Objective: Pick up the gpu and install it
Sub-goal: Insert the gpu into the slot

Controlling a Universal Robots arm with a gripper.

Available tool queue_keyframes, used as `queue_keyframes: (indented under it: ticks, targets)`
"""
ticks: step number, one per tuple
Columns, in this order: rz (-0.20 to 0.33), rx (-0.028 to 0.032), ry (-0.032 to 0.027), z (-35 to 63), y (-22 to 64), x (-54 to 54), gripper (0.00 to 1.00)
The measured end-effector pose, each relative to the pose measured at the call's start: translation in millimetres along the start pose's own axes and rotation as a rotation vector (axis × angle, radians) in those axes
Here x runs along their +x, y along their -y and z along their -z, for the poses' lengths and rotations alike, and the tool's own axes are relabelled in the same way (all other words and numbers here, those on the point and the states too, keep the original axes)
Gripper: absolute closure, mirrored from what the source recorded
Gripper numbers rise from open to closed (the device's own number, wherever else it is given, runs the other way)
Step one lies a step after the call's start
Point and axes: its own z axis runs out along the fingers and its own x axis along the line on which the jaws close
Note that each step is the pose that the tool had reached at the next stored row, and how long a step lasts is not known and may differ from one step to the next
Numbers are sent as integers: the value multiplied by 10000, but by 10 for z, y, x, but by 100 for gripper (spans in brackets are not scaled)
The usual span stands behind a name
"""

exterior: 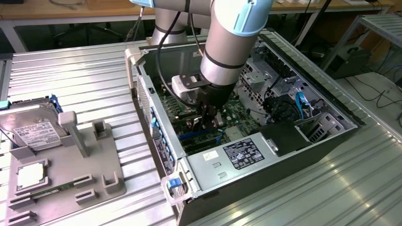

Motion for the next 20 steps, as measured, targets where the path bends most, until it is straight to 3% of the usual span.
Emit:
queue_keyframes:
  ticks: [20]
  targets:
    - [-1, -25, 0, -83, -25, -23, 72]
